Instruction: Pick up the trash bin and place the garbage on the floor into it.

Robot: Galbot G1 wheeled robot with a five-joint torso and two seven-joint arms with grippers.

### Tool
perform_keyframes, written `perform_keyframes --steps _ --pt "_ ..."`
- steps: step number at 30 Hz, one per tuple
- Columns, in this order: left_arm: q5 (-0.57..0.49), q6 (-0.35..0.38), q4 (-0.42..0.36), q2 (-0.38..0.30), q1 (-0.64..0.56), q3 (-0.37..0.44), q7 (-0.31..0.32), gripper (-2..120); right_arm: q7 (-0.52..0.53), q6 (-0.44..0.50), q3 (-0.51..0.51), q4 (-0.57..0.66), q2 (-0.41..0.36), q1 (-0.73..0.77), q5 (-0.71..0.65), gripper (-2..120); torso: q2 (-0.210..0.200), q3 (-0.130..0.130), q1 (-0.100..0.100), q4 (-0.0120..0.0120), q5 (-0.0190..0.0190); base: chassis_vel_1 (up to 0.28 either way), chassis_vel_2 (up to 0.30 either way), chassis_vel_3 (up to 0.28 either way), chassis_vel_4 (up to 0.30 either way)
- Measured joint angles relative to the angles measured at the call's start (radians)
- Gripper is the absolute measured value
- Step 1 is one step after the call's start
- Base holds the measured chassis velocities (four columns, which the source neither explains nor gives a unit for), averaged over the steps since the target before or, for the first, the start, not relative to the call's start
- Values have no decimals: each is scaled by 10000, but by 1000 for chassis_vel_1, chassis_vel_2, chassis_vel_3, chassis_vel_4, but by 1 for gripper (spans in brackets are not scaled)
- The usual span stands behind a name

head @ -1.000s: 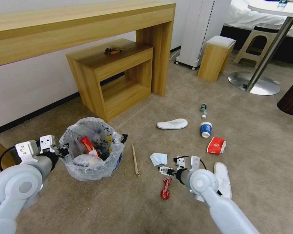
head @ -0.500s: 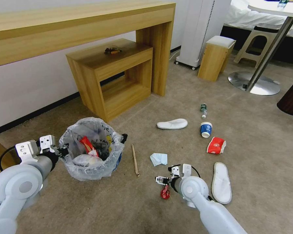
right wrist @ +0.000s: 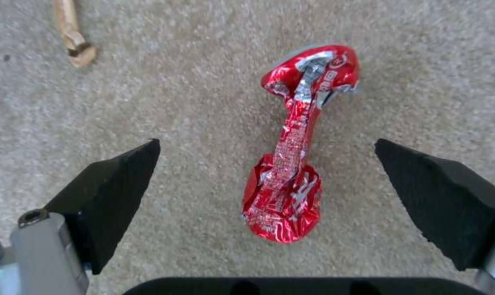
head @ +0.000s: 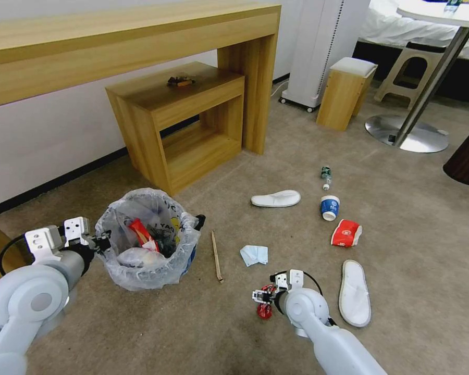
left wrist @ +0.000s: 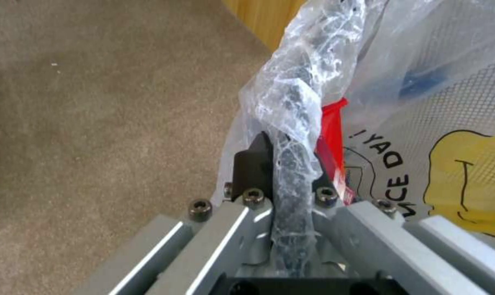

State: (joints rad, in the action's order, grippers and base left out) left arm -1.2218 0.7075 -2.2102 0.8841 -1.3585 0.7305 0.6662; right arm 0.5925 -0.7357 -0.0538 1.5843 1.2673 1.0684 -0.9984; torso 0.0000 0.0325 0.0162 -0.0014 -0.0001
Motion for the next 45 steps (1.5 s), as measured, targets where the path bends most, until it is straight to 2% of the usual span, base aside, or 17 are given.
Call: perform_keyframes --steps 22,28,30,32,33,36,38,40,43,45 --pt "47 -12 5 13 -66 68 -89 0 -1194 108 171 -2153 677 -767 1508 100 0 0 0 0 0 0 0 0 0" --pt "47 -12 33 -22 -69 88 -91 0 -1235 119 113 -2085 649 -730 1538 89 0 0 0 0 0 0 0 0 0" --pt "60 -14 27 19 -71 77 -94 0 -1239 116 88 -2072 622 -699 1542 78 0 0 0 0 0 0 0 0 0" --pt "65 -15 22 25 -73 70 -95 0 -1247 116 78 -2072 613 -686 1554 76 0 0 0 0 0 0 0 0 0" --pt "76 -14 9 28 -85 66 -99 0 -1265 116 54 -2071 590 -652 1588 68 0 0 0 0 0 0 0 0 0" --pt "82 -15 0 19 -101 68 -99 0 -1298 120 37 -2054 568 -607 1630 61 0 0 0 0 1 0 0 0 0" --pt "90 -16 -17 -11 -140 90 -100 0 -1340 136 25 -2011 554 -551 1700 49 0 0 0 0 1 0 0 0 0" --pt "91 -17 -29 -13 -151 93 -100 0 -1346 140 23 -2002 552 -541 1716 45 0 0 0 0 1 0 0 0 0" --pt "92 -17 -116 -14 -193 94 -96 0 -1374 147 19 -1991 528 -515 1788 29 0 0 0 0 1 0 0 0 0" --pt "92 -18 -135 -25 -208 105 -93 0 -1388 150 23 -1991 507 -512 1810 25 0 0 0 0 1 0 0 0 0"
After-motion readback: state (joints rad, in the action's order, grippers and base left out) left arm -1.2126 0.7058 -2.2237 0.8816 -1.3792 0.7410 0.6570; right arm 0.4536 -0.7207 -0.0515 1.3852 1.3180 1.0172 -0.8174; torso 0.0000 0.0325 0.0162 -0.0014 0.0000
